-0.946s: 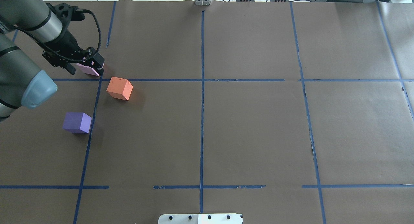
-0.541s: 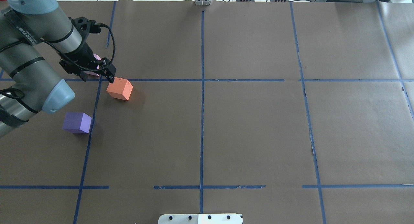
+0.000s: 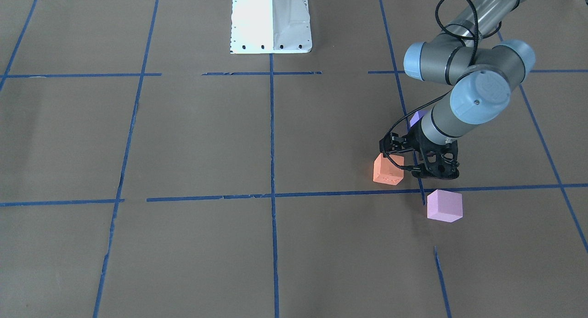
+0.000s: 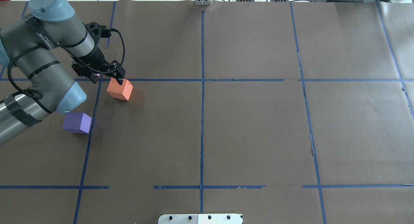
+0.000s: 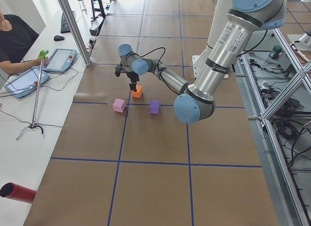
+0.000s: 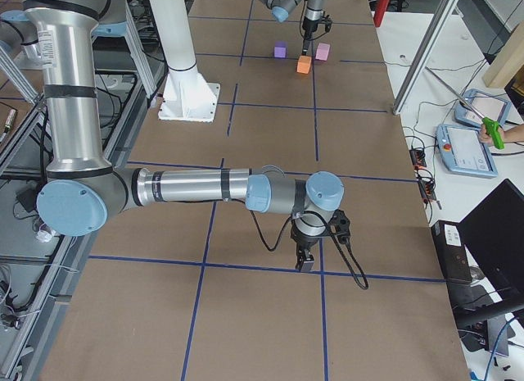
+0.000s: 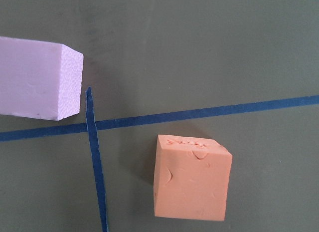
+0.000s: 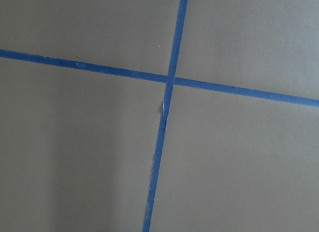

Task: Arrange blocks in a line
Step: 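Lower the left gripper around the orange cube and close it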

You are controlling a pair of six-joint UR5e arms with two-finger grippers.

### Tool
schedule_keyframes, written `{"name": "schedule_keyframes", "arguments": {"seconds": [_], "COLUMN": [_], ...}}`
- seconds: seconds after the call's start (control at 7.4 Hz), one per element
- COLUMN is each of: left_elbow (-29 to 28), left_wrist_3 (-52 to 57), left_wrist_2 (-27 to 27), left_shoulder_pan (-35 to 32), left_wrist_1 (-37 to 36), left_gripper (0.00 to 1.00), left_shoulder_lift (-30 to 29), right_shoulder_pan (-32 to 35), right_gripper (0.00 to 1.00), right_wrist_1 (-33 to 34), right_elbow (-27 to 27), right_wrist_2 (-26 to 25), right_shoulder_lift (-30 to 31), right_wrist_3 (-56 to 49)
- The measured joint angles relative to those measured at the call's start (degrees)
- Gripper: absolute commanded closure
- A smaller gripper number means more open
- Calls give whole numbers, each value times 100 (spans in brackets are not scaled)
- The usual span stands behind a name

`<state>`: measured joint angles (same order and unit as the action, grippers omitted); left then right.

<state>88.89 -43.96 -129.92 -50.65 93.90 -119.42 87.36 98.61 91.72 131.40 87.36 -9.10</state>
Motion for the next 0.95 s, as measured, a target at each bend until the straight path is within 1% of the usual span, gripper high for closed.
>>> {"name": "schedule_keyframes", "arguments": {"seconds": [0.27,0.54,0.95], "left_elbow": [-126,-204,-334], "left_wrist_3": [-158,-185,-261], "left_wrist_2": [52,258,324], "left_shoulder_pan": [81,131,224], "left_wrist_1": [209,288,441], "left_gripper": [0,0,0], "left_shoulder_lift": [-8,-23,-32], "right_shoulder_pan": [0,0,0], "right_gripper": [0,0,0], "right_wrist_1": [0,0,0], "right_elbow": [-1,-2,3], "right_wrist_2": [0,0,0], "right_shoulder_lift": [0,0,0], "right_wrist_3": [2,4,-1]}}
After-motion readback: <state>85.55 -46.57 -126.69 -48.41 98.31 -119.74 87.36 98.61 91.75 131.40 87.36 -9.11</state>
